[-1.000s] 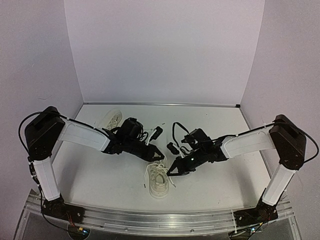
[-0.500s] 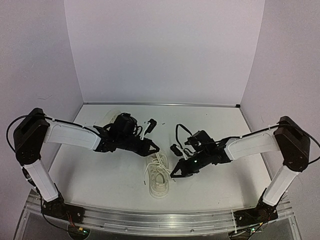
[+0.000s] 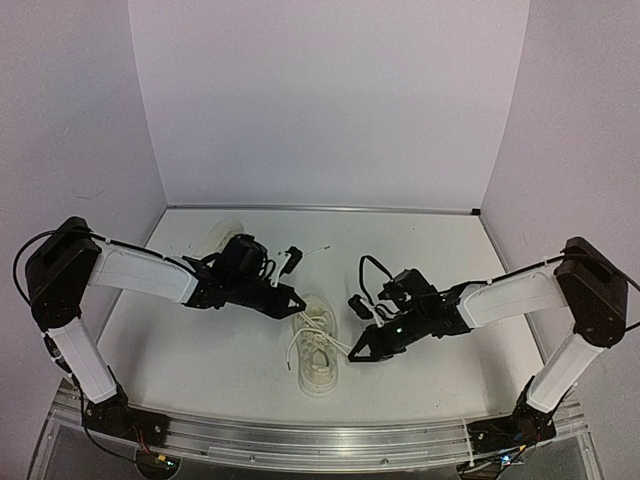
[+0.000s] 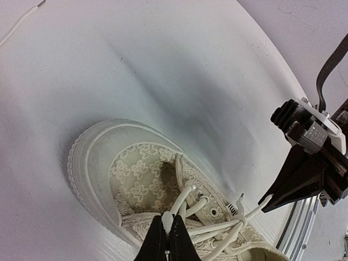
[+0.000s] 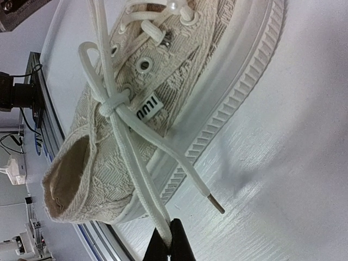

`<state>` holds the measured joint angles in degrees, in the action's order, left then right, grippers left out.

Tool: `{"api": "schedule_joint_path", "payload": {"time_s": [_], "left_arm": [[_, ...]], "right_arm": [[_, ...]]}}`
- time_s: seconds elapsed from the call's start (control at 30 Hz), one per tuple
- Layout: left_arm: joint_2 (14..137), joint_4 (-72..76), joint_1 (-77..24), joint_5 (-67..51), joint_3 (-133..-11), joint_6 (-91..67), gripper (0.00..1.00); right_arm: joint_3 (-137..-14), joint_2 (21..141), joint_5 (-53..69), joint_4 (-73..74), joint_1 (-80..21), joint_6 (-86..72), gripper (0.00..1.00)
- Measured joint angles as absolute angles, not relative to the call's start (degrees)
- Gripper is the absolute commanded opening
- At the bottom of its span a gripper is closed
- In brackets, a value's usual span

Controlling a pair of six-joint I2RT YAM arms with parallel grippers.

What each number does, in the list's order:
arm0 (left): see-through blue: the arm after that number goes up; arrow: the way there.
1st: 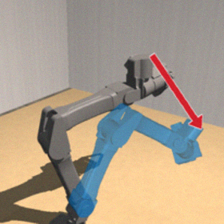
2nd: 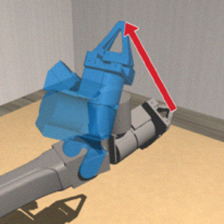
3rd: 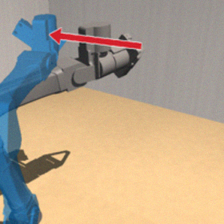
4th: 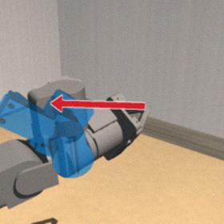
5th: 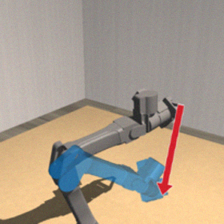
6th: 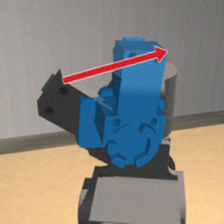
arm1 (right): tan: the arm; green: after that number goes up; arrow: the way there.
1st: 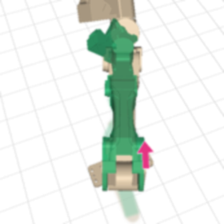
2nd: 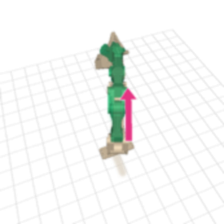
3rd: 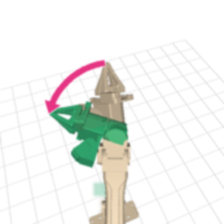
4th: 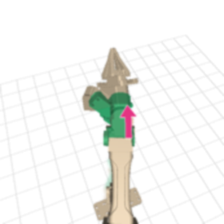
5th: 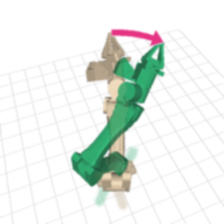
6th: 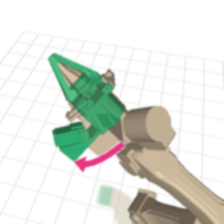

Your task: Tie the shoes

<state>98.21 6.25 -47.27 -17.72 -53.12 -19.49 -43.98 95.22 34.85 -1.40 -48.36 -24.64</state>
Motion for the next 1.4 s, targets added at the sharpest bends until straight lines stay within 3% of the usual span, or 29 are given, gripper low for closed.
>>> {"api": "schedule_joint_path", "payload": {"time_s": [0.33, 0.53, 0.6, 0.7, 0.87, 1.1, 1.2, 1.4], "left_arm": [[98.08, 6.47, -46.36, -18.61, -51.9, -18.32, 0.0], [97.86, 5.81, -45.3, -19.79, -52.62, -16.2, 0.05], [97.51, 5.65, -45.05, -19.98, -52.83, -15.89, 0.1], [96.63, 5.56, -45.03, -20.51, -52.84, -15.44, 0.22], [95.1, 5.48, -44.93, -21.3, -52.88, -15.08, 0.41], [91.99, 5.49, -44.93, -21.28, -51.74, -15.15, 0.47], [90.5, 5.57, -44.93, -21.25, -50.44, -15.58, 0.48], [90.06, 5.54, -44.93, -20.99, -49.11, -16.55, 0.48]], "right_arm": [[-43.19, 94.48, 34.75, -2.58, -48.37, -24.67, 0.0], [-52.52, 95.29, 35.41, 2.76, -49.36, -24.43, 0.0], [-56.88, 96.48, 35.54, 3.49, -50.11, -24.05, 0.07], [-60.92, 97.97, 36.06, 4.2, -51.02, -23.31, 0.28], [-60.56, 98.16, 36.86, 6.48, -51.42, -21.57, 0.52], [-52.91, 89.72, 37.61, 9.48, -47.47, -20.3, 0.63], [-51.58, 85.37, 37.62, 9.86, -44.32, -19.53, 0.59], [-50.85, 87.25, 37.89, 9.26, -42.96, -16.9, 0.4]]}}
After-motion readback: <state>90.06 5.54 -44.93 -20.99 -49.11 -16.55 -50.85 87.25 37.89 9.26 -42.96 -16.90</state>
